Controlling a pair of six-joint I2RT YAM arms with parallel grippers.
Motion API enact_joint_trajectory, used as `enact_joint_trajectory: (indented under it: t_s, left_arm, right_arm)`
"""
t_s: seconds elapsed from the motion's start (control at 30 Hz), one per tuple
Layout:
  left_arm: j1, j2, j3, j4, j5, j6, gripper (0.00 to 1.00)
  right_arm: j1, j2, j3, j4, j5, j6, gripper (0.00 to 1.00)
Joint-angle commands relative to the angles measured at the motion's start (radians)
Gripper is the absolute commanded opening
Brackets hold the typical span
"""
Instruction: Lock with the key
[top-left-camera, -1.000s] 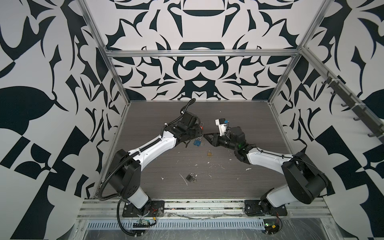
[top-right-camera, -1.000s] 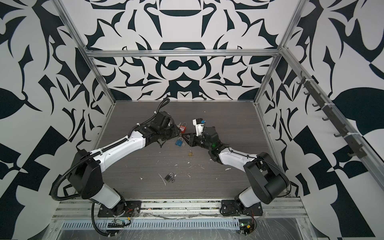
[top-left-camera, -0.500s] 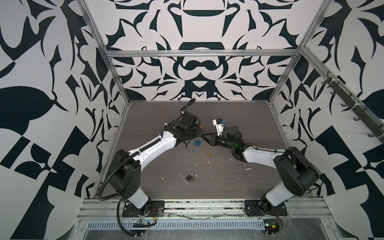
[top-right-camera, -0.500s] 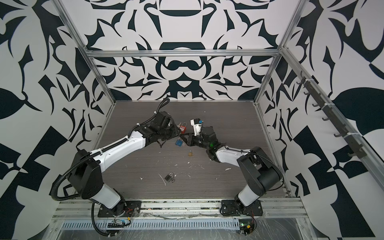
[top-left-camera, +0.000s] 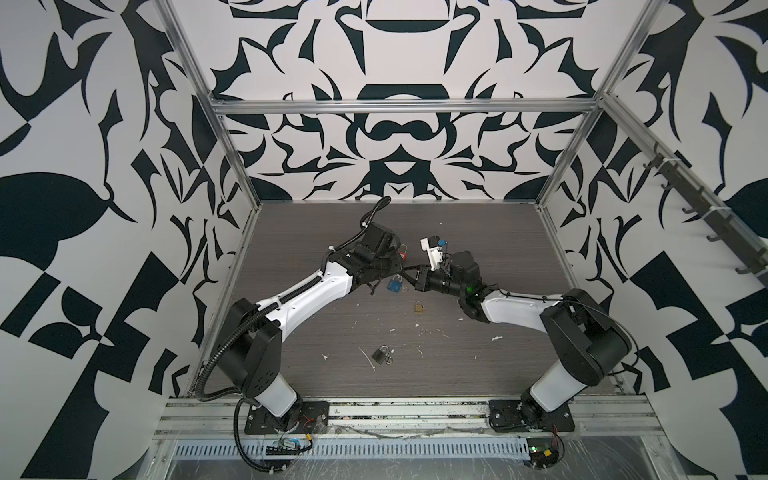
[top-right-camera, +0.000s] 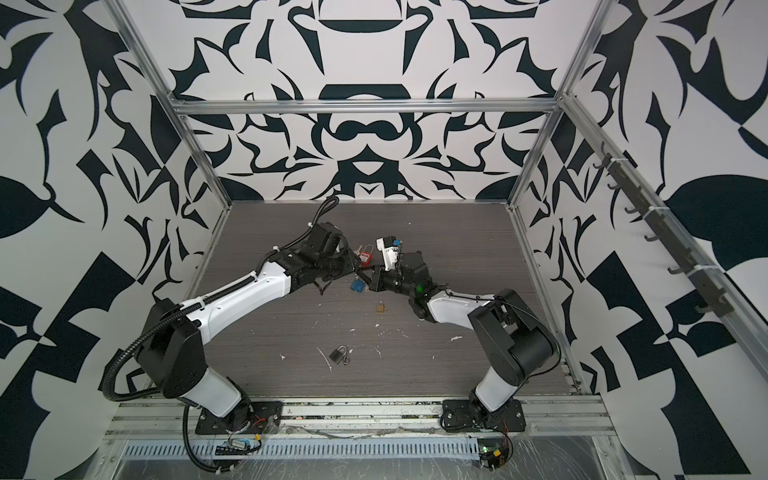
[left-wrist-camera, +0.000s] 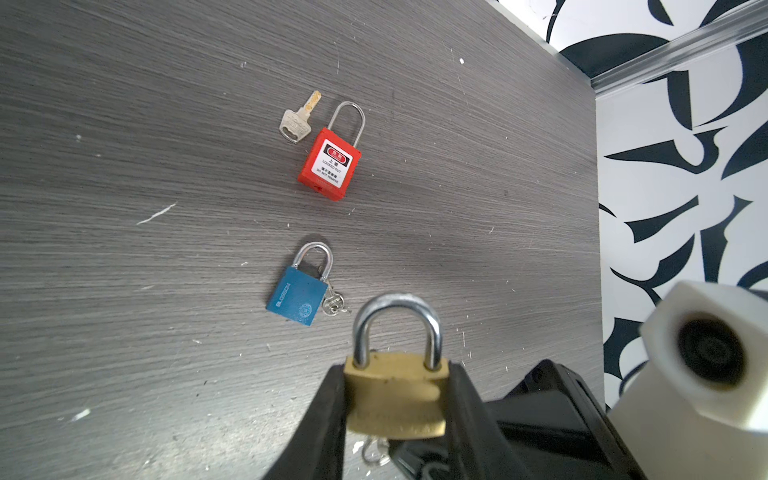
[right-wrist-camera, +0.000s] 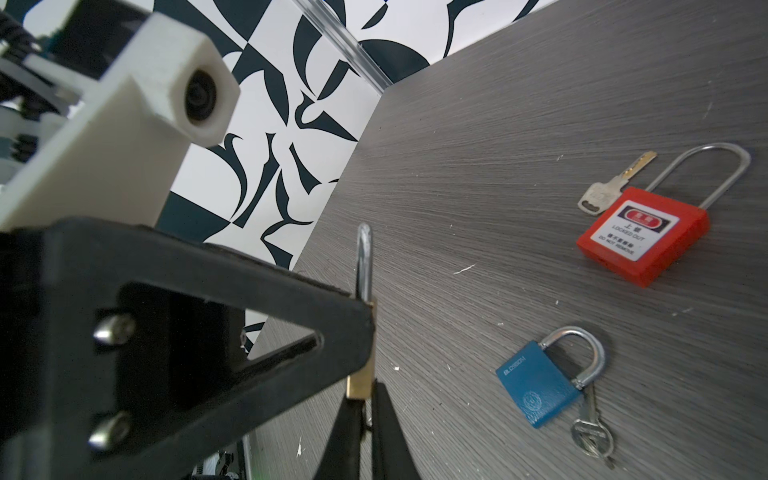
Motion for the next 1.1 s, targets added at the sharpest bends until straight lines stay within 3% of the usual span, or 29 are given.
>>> enact_joint_trajectory:
  t_s: [0.0,0.1,0.43,0.7,1.07]
  left_arm:
    - [0.000,-0.016,-0.012,-0.008,-0.011,0.004,0.00]
    - [0.000,-0.012,-0.010,-0.022,-0.021,0.007,0.00]
    - [0.007,0.004,0.031,-0.073,-0.047,0.008,0.00]
    - [0.100,0.044,0.087,-0.126,-0.048,-0.053,0.00]
    - [0.151,-0.010,0.076,-0.117,-0.095,-0.069,0.00]
  right_arm:
    - [0.008,-0.007,0.039,0.049,-0.006,-0.006,0.05]
    - [0.008,-0.005,0.039,0.049,-0.004,-0.005,0.00]
    - [0.017,-0.009,0.022,0.053,-0.014,-0.006,0.00]
    - [0.070,-0.043,-0.060,0.000,-0.076,-0.072,0.00]
    - [0.109,-0.122,-0.164,-0.011,0.000,-0.074,0.00]
